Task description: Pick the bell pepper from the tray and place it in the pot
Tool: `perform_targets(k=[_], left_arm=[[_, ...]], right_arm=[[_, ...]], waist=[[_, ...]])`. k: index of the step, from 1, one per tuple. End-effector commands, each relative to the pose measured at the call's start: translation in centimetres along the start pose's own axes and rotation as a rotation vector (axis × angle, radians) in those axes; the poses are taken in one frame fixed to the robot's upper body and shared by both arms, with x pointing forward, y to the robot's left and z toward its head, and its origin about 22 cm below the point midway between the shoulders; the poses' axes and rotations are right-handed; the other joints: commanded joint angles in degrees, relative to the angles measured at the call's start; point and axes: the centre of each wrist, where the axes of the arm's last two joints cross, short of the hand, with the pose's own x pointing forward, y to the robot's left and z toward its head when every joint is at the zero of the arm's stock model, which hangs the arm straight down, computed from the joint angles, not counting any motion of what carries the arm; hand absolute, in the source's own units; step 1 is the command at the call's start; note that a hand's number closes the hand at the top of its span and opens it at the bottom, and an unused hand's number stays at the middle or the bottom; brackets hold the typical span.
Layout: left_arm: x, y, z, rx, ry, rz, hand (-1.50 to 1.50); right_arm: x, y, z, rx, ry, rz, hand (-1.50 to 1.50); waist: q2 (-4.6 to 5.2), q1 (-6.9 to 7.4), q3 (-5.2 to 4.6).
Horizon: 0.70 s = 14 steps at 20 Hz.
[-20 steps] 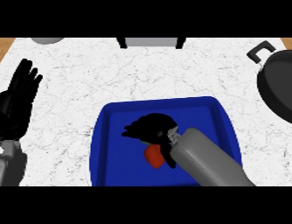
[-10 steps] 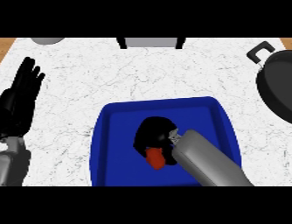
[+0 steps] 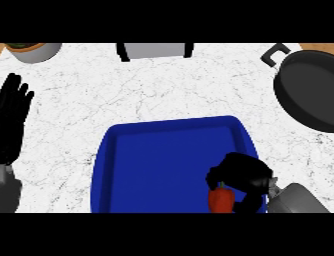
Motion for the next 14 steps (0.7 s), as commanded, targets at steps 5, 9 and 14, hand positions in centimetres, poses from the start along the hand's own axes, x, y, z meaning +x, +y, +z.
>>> perform_targets(k=[5, 9, 14], left_arm=[[0.4, -0.6, 0.9, -0.022, -0.014, 0.004, 0.00], [-0.8, 1.5, 1.2, 0.008, 0.013, -0.004, 0.00], [0.8, 0.6, 0.9, -0.003, -0.019, -0.002, 0.00]], right_arm=[[1.4, 4.6, 14.2, -0.130, 0.058, -0.049, 1.50], [2.2, 3.9, 16.8, -0.451, 0.068, -0.174, 1.50], [3.1, 1.5, 21.1, -0.753, 0.092, -0.227, 1.50]], waist=[[0.72, 0.99, -0.09], [0.56, 0.03, -0.15], [0.61, 0.35, -0.12]])
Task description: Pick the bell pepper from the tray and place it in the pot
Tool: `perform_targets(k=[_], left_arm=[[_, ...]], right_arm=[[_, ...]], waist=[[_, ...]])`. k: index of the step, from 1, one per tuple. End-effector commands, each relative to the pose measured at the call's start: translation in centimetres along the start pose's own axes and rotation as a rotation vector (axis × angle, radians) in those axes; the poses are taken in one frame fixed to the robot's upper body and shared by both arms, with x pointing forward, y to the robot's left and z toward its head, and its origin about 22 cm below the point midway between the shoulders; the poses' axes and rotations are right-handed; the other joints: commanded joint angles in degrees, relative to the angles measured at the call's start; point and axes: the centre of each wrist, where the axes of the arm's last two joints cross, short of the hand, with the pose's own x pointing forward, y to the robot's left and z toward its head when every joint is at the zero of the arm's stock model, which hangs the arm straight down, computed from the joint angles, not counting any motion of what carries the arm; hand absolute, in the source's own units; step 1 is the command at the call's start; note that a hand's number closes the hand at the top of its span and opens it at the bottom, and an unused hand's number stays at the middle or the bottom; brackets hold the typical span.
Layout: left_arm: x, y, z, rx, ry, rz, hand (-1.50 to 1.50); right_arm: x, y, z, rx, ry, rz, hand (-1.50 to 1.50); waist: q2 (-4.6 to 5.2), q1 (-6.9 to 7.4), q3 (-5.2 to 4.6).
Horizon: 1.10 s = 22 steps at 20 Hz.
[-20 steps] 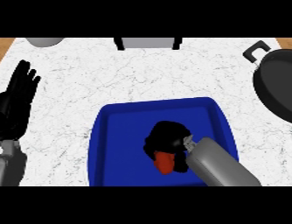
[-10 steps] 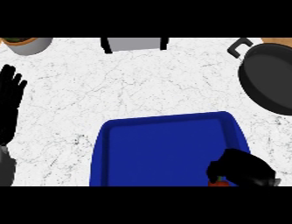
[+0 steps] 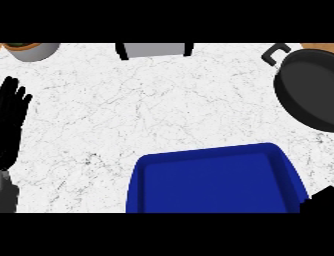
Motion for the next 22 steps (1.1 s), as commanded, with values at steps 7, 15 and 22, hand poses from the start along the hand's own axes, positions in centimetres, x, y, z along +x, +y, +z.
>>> perform_targets(k=[7, 15, 22], left_arm=[[0.1, -1.4, 0.0, -0.059, -0.006, 0.015, 0.00], [1.6, -3.5, -1.7, -0.068, -0.034, 0.009, 0.00], [2.2, -4.0, -2.6, -0.105, -0.014, 0.030, 0.00]], right_arm=[[1.2, -9.4, 6.2, -0.508, 0.087, -0.081, 1.50], [-3.8, -14.6, 7.5, -0.575, 0.208, -0.135, 1.50], [-8.8, -17.1, 4.3, -0.609, 0.271, -0.210, 1.50]], waist=[[0.65, 3.12, -0.01], [1.01, 5.00, 0.09], [1.28, 6.04, 0.11]])
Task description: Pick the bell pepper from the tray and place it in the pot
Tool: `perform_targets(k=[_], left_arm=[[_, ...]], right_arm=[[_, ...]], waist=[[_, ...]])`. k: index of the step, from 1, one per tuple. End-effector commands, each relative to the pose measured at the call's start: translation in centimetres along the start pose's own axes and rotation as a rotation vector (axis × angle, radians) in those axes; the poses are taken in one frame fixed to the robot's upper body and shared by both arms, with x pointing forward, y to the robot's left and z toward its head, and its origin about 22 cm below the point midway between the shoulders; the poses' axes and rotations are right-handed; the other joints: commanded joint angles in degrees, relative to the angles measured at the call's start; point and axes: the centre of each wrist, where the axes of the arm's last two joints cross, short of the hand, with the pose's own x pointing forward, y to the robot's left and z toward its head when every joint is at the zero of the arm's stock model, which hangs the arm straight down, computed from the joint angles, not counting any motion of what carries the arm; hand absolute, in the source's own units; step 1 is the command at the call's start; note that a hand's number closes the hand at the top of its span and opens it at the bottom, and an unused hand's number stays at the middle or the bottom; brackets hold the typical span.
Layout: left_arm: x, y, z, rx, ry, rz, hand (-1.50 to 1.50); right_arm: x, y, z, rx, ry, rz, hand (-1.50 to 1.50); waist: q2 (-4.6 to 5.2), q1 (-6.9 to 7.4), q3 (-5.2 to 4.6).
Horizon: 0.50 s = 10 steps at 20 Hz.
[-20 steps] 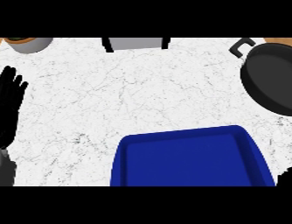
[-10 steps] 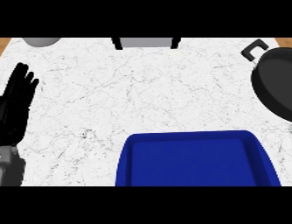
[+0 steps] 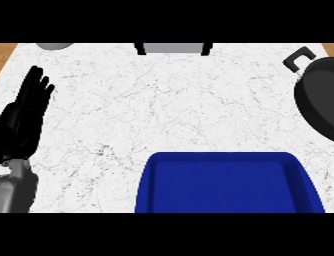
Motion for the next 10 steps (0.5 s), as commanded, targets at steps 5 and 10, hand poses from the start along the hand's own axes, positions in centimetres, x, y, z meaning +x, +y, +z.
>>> perform_targets(k=[5, 10], left_arm=[[0.8, 1.3, -1.5, 0.002, -0.007, 0.000, 0.00], [0.5, -0.4, -0.5, -0.024, -0.029, 0.000, 0.00]], right_arm=[[-5.0, -0.1, -4.8, -0.034, 0.030, -0.095, 1.50], [-5.2, 1.0, -5.5, -0.155, 0.038, 0.401, 1.50]], waist=[[0.20, 0.66, 0.05], [0.80, 2.65, 0.15]])
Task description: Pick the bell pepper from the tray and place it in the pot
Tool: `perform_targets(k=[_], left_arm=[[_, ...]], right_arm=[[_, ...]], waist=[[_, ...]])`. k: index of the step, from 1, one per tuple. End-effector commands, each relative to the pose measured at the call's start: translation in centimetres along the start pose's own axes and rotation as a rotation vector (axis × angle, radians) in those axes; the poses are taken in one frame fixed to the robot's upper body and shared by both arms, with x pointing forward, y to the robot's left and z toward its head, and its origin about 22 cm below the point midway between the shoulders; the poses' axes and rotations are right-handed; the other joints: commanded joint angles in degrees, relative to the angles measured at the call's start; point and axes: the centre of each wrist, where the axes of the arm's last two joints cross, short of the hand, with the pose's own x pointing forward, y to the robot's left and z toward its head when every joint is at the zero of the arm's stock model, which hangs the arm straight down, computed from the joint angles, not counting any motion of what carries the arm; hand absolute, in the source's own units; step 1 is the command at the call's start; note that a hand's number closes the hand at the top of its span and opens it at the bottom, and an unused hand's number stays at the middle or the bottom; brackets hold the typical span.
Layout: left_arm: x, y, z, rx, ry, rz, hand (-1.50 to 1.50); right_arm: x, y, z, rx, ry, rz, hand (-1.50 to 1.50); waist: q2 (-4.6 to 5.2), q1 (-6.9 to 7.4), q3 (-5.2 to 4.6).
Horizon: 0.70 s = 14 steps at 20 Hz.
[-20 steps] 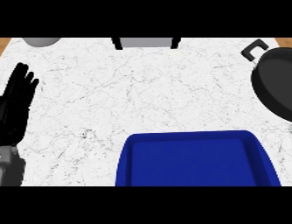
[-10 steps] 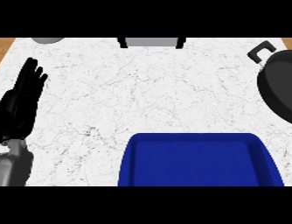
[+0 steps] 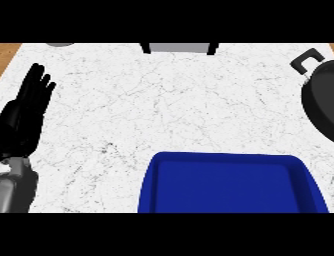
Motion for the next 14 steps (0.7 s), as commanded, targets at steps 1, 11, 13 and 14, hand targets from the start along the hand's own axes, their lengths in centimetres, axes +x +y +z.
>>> perform_targets(k=[1, 11, 13, 14], left_arm=[[-0.6, 0.8, -0.4, 0.008, -0.005, 0.000, 0.00], [-0.4, -0.6, -1.3, -0.014, 0.008, -0.004, 0.00], [-0.8, -0.7, -0.6, -0.022, 0.000, -0.003, 0.00], [-1.0, -0.6, -0.4, -0.020, 0.004, -0.004, 0.00]], right_arm=[[-1.0, 2.8, -1.3, -0.050, -0.011, 0.212, 1.50], [-6.3, 6.9, -3.0, 0.071, 0.113, 0.097, 1.50], [-6.7, 7.2, -3.0, 0.109, 0.190, 0.122, -1.50], [-6.6, 8.1, -3.2, 0.140, 0.210, 0.069, -1.50]], waist=[[0.19, 0.29, -0.02], [0.46, 0.61, 0.10], [0.77, 1.66, 0.15], [0.52, 1.19, 0.10]])
